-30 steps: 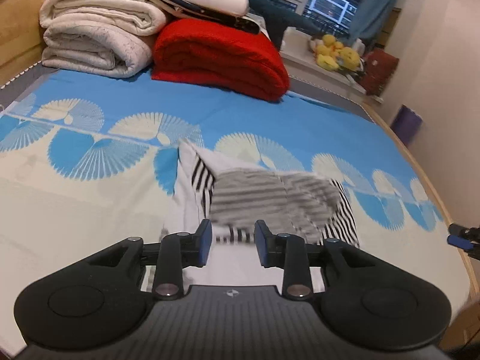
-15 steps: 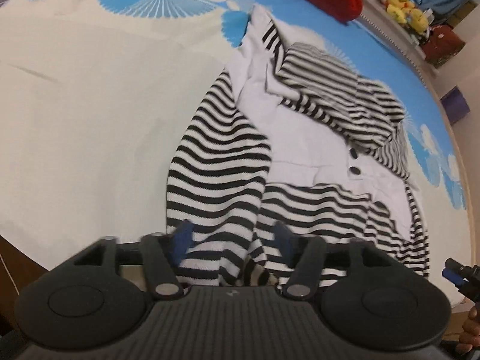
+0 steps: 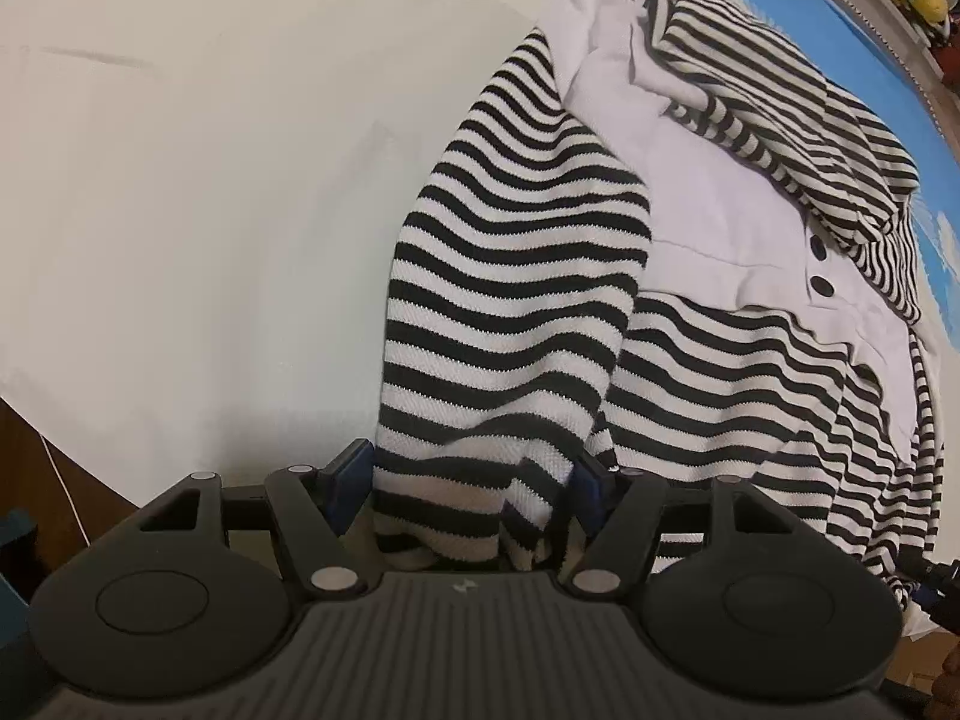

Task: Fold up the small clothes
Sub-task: 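Move both open grippers to the striped hem of the top, then grasp the striped hem with the right gripper while the left gripper grasps the sleeve cuff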

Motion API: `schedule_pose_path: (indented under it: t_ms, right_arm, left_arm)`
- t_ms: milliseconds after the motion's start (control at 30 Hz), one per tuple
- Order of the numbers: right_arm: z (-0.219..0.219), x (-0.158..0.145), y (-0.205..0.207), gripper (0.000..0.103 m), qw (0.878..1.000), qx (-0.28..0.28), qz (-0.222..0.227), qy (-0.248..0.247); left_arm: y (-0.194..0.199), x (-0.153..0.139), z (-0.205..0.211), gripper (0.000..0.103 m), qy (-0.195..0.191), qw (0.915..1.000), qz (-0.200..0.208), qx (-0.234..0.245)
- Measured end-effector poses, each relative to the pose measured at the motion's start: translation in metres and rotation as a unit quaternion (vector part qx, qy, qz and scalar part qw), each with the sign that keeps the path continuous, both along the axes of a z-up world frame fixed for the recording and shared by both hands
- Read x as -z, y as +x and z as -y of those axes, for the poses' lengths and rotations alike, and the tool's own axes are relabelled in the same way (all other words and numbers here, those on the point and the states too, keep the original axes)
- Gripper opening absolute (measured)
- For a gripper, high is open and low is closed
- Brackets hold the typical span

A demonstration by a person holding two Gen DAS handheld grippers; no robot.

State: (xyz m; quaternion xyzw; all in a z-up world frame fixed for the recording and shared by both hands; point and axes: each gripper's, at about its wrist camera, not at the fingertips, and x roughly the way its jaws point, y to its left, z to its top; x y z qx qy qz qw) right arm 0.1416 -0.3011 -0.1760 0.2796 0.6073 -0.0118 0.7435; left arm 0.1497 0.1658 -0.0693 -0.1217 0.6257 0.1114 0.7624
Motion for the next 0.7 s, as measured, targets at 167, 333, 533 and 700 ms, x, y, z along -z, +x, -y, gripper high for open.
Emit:
schedule_pose_path:
  t_ms: [167, 333, 533, 700]
  right_arm:
    - [-0.003, 0.005, -0.002, 0.055, 1.000, -0.002, -0.011, -0.010]
    - [-0.007, 0.005, -0.002, 0.036, 1.000, -0.017, -0.003, -0.006]
    - [-0.005, -0.007, -0.004, 0.011, 0.998, -0.025, 0.039, 0.031]
    - [0.000, -0.003, -0.005, 0.022, 0.999, -0.016, 0.024, 0.026]
  left_arm:
    - [0.000, 0.004, 0.011, 0.068, 0.017, 0.9997, -0.003, 0.020]
    - [-0.002, 0.004, 0.017, 0.037, 0.024, 0.9987, 0.004, 0.045]
    - [-0.010, -0.006, 0.020, 0.015, 0.036, 0.9975, 0.031, 0.054]
    - [-0.009, -0.003, 0.021, 0.021, 0.027, 0.9978, 0.014, 0.060]
